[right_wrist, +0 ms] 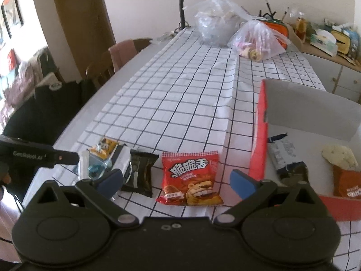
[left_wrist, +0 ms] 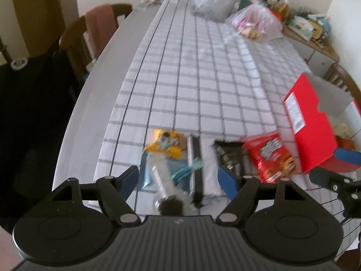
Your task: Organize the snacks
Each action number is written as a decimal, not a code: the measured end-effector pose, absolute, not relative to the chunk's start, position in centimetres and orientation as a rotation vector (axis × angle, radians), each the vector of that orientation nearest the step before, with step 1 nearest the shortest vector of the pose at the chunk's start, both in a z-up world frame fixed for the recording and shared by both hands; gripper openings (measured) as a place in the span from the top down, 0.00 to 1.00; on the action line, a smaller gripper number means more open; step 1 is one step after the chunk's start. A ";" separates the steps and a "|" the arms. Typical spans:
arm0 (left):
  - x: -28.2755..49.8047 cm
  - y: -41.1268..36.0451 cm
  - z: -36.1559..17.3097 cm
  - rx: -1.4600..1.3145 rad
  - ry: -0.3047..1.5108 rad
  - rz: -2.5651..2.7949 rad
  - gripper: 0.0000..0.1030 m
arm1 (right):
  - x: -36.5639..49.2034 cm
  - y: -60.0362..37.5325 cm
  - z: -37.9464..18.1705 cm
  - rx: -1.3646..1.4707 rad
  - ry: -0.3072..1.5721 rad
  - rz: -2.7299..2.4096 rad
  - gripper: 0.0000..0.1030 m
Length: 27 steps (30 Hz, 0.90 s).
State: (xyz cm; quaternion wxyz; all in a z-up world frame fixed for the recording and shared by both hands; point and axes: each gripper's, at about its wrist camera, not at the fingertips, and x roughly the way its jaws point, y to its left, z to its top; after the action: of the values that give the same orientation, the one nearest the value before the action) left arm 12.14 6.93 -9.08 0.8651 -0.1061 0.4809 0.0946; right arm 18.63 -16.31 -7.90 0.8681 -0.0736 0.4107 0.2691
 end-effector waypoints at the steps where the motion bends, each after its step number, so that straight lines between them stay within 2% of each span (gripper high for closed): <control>1: 12.0 7.1 -9.5 -0.223 1.017 0.200 0.26 | 18.8 -15.9 -8.2 -0.165 0.866 0.564 0.02; 14: 11.2 7.8 -13.4 -0.247 1.088 0.242 0.26 | 20.9 -12.1 -12.9 -0.355 0.906 0.529 0.06; 27: 11.3 7.4 -15.4 -0.256 1.121 0.256 0.26 | 23.2 -12.2 -15.9 -0.312 0.994 0.426 0.20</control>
State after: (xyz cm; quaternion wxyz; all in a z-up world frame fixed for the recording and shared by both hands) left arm 11.28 7.43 -15.39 0.8314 -0.1207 0.5288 0.1210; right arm 23.21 -12.23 -15.94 0.8457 -0.1478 0.4713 0.2019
